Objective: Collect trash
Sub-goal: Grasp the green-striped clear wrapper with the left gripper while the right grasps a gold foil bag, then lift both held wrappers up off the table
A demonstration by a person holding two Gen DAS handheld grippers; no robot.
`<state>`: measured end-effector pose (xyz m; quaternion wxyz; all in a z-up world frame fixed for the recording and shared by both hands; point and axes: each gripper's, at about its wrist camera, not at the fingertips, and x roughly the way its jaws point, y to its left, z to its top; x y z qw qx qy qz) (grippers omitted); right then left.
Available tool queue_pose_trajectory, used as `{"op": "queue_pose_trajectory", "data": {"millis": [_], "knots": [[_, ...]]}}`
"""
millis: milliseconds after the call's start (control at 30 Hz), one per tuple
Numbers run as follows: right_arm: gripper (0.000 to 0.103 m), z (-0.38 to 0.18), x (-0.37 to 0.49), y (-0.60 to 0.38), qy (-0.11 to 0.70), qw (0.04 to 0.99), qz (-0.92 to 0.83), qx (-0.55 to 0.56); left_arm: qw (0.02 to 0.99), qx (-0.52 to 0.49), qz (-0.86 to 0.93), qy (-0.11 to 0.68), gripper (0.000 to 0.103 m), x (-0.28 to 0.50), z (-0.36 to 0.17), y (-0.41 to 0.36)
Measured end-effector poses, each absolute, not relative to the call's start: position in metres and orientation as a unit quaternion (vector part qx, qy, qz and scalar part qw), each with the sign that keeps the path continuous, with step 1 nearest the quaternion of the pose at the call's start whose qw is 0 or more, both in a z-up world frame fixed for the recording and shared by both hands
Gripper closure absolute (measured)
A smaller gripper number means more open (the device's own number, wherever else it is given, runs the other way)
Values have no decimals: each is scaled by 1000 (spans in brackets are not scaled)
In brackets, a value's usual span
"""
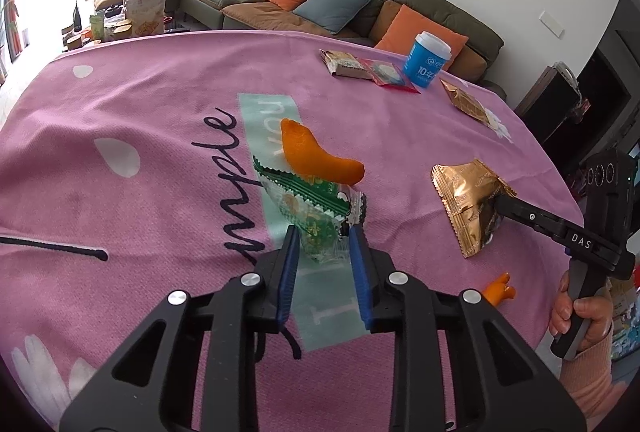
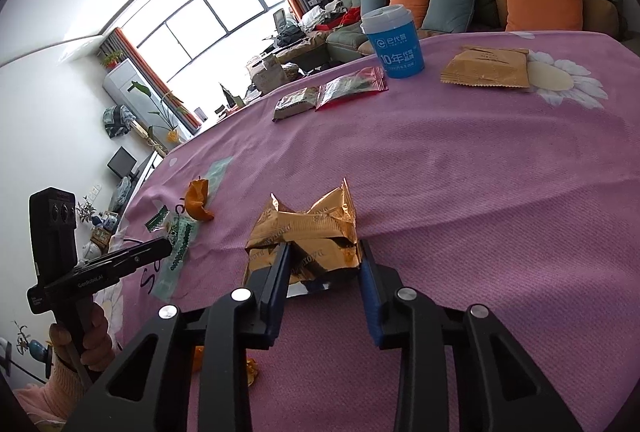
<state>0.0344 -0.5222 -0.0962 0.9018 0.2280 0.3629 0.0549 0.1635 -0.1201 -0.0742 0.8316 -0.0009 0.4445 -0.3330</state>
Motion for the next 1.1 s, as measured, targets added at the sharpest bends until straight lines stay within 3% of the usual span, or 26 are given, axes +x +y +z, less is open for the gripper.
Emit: {"op": "queue_pose_trajectory", "data": {"millis": [167,333,1100], "knots": [[84,-91,32,-520,351,905,67,231,834,-3,-340,434,79,157,-69,-113],[87,-85,32,-517,339,907,78,236,840,2,-342,422,79,148,-61,-105],[87,-65,50,-454,320,906,165,223,860,-15,-324,394,79,110,-37,-49]]}}
